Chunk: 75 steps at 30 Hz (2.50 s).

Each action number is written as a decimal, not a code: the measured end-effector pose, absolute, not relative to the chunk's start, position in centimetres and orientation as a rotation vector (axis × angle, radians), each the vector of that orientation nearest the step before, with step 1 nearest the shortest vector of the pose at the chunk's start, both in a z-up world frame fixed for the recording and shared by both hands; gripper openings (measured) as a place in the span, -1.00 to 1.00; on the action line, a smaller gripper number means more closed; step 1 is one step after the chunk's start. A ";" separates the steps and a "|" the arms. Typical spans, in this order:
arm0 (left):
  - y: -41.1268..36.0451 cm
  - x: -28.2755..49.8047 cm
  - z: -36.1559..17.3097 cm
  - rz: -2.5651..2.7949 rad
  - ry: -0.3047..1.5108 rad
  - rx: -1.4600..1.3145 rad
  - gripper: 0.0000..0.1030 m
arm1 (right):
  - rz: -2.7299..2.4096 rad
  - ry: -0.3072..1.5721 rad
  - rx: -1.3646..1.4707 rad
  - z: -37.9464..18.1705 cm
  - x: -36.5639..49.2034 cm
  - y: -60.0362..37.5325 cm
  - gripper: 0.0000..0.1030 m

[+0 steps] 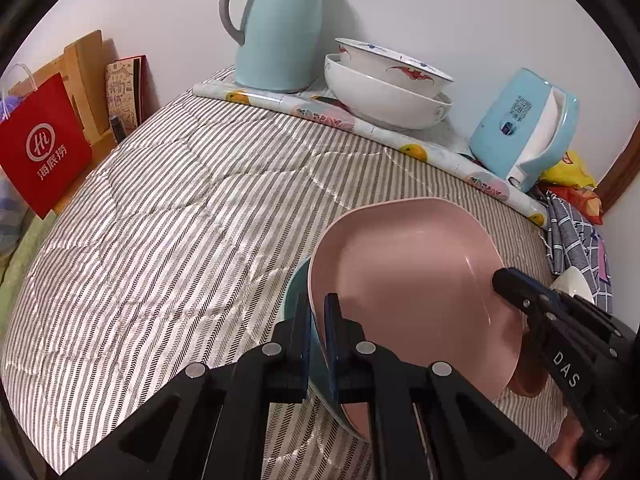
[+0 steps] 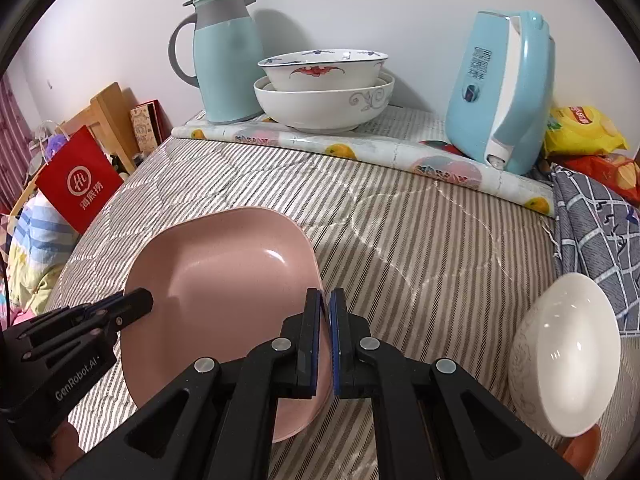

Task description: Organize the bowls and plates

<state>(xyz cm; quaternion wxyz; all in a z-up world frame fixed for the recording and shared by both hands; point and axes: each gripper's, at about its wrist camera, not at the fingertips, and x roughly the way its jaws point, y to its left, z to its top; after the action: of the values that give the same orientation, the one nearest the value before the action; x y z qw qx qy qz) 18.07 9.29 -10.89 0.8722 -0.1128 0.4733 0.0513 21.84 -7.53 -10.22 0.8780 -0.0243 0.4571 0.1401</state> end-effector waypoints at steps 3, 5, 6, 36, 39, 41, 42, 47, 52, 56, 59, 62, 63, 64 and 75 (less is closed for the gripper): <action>9.5 18.2 -11.2 0.114 0.997 -0.240 -0.85 | 0.300 0.961 -0.067 -10.6 22.4 -7.1 -0.89; 9.8 18.3 -11.4 0.110 1.006 -0.257 -0.85 | 0.310 0.969 -0.072 -10.8 22.6 -6.9 -0.89; 10.0 18.3 -11.4 0.106 1.010 -0.268 -0.85 | 0.313 0.971 -0.074 -10.9 22.7 -6.9 -0.88; 6.4 14.5 -7.3 0.002 0.940 -0.233 -0.38 | 0.198 0.868 -0.023 -6.2 16.6 -12.7 0.08; 5.1 14.2 -6.5 -0.007 0.914 -0.215 -0.38 | 0.156 0.860 -0.001 -5.5 15.8 -14.6 0.09; 4.2 13.8 -6.1 -0.013 0.895 -0.200 -0.38 | 0.124 0.854 0.010 -5.0 15.3 -16.0 0.09; 3.7 13.7 -5.8 -0.014 0.886 -0.186 -0.38 | 0.101 0.847 0.019 -4.7 14.9 -16.8 0.09; 1.0 13.3 -5.1 -0.039 0.856 -0.167 -0.22 | 0.021 0.843 0.070 -3.9 13.5 -20.7 0.15; -1.8 13.0 -5.1 -0.088 0.855 -0.153 -0.15 | -0.037 0.869 0.102 -3.9 11.7 -24.4 0.15; -4.1 13.2 -5.9 -0.119 0.895 -0.134 -0.15 | -0.094 0.876 0.087 -4.5 10.3 -26.9 0.15; -5.3 13.3 -7.0 -0.132 0.933 -0.131 -0.15 | -0.120 0.885 0.104 -5.2 9.3 -28.7 0.15; -6.1 13.3 -8.0 -0.130 0.956 -0.119 -0.15 | -0.145 0.900 0.125 -6.2 8.6 -30.4 0.15; -6.3 13.4 -8.4 -0.132 0.962 -0.122 -0.15 | -0.148 0.901 0.129 -6.4 8.4 -30.7 0.15; -6.5 13.5 -8.6 -0.131 0.967 -0.125 -0.15 | -0.154 0.900 0.132 -6.7 8.2 -31.1 0.15; -7.0 15.0 -11.0 -0.080 1.012 -0.178 -0.15 | -0.150 0.928 0.180 -9.8 8.6 -34.0 0.14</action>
<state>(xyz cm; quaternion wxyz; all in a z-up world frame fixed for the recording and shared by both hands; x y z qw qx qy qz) 15.00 -7.04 -11.02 0.8701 -0.0851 0.4839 -0.0382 8.64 -34.04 -9.80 0.8876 0.0868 0.4466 -0.0720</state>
